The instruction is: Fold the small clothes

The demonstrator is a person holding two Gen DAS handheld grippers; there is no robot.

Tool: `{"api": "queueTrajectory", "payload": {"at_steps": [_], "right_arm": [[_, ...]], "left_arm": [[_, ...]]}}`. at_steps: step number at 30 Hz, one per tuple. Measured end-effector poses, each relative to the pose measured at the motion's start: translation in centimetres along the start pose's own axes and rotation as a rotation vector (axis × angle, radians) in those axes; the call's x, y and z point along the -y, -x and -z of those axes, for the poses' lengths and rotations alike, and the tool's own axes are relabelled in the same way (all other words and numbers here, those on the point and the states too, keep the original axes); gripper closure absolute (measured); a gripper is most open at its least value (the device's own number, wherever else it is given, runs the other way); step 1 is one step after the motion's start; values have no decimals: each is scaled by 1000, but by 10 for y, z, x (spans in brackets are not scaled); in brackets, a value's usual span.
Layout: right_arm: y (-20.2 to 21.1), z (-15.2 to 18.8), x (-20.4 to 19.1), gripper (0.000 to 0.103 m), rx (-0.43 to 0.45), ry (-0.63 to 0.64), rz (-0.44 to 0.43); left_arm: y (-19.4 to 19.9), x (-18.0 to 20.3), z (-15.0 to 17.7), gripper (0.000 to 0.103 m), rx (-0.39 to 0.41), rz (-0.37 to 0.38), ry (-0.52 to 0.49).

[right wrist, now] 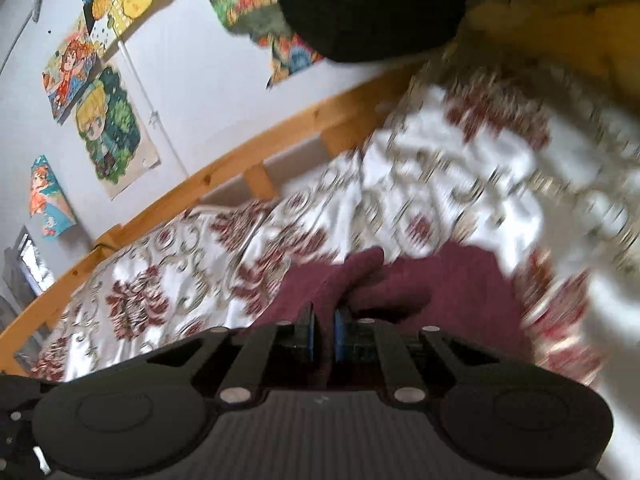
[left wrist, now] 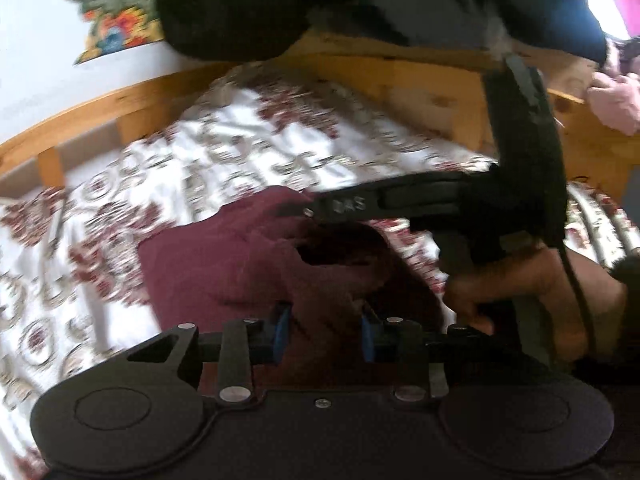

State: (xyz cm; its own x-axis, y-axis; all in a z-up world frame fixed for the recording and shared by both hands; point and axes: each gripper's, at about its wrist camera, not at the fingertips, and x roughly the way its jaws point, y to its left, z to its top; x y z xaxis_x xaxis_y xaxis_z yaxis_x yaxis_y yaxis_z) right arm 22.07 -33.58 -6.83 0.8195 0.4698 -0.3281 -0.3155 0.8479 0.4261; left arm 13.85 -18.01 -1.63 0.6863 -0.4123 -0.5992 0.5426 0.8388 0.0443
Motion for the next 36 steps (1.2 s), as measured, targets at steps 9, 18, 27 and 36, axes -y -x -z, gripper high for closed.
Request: {"api": "queueTrajectory", "payload": {"at_steps": [9, 18, 27, 36], "right_arm": [[18, -9, 16, 92, 7, 43, 47], [20, 2, -38, 92, 36, 387, 39], [15, -4, 7, 80, 5, 100, 64], [-21, 1, 80, 38, -55, -417, -184]], "left_arm": [[-18, 25, -2, 67, -9, 82, 7], [-18, 14, 6, 67, -22, 105, 54], [-22, 11, 6, 67, -48, 119, 54], [-20, 13, 12, 67, -67, 116, 36]]}}
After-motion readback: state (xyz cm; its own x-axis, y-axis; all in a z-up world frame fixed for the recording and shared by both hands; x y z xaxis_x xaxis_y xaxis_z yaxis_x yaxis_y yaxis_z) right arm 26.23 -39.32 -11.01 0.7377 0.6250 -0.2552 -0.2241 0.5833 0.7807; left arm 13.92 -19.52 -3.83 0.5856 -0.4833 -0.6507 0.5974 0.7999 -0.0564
